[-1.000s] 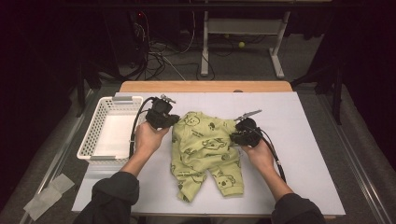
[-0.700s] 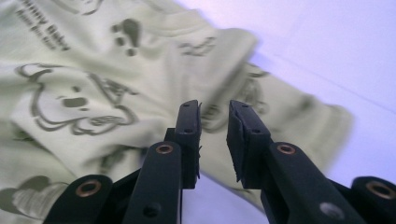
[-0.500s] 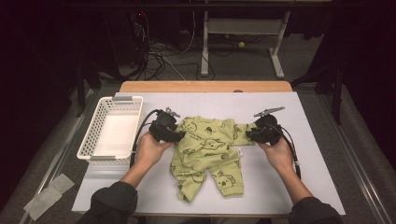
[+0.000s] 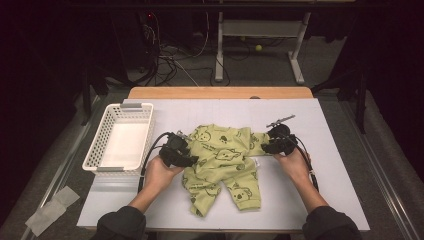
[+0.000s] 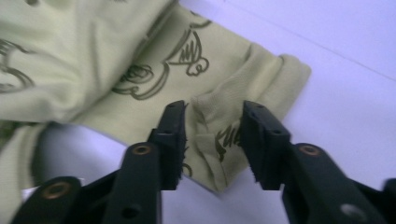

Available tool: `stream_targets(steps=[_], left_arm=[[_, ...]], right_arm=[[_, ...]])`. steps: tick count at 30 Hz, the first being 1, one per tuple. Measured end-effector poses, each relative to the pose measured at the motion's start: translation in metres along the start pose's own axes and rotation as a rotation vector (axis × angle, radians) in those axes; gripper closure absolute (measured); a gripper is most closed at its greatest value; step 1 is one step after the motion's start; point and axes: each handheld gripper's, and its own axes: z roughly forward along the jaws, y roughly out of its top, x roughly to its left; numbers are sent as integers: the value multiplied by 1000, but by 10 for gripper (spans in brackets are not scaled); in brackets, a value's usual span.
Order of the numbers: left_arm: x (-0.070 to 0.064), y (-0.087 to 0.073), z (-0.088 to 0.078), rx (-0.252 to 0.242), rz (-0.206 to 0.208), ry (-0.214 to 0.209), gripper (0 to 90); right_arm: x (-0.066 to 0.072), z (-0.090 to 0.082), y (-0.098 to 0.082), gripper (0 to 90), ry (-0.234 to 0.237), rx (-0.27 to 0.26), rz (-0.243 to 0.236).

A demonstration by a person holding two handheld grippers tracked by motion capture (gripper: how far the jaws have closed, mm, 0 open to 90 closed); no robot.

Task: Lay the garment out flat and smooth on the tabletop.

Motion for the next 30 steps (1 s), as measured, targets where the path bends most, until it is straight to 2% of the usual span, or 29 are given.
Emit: stream_targets(steps=[3, 7, 11, 13, 18, 21, 23, 25, 27, 30], left_arm=[[1, -1, 2, 2, -9, -5, 482], [2, -1, 4, 6, -19, -11, 482], [4, -3, 5, 1, -34, -25, 483], [4, -3, 5, -1, -39, -27, 483], [3, -3, 7, 2, -38, -27, 483], [3, -2, 8, 5, -37, -26, 483], [3, -3, 7, 5, -38, -26, 483], [3, -3, 7, 6, -36, -25, 483], [3, -2, 8, 6, -35, -24, 483], [2, -2, 10, 7, -34, -23, 483]], right_arm=[[-2, -1, -2, 774, -2, -15, 1], [-6, -16, -4, 800, -15, -66, -8], [-22, -32, -14, 797, 2, -110, 44], [-32, -37, -22, 796, -3, -115, 66], [-52, -38, -46, 779, 20, -98, 141], [-56, -36, -54, 733, 22, -84, 164], [-58, -36, -57, 672, -9, -78, 176], [-59, -42, -59, 648, -31, -89, 196], [-60, -49, -58, 633, -46, -113, 200], [-56, -60, -53, 629, -55, -146, 174]])
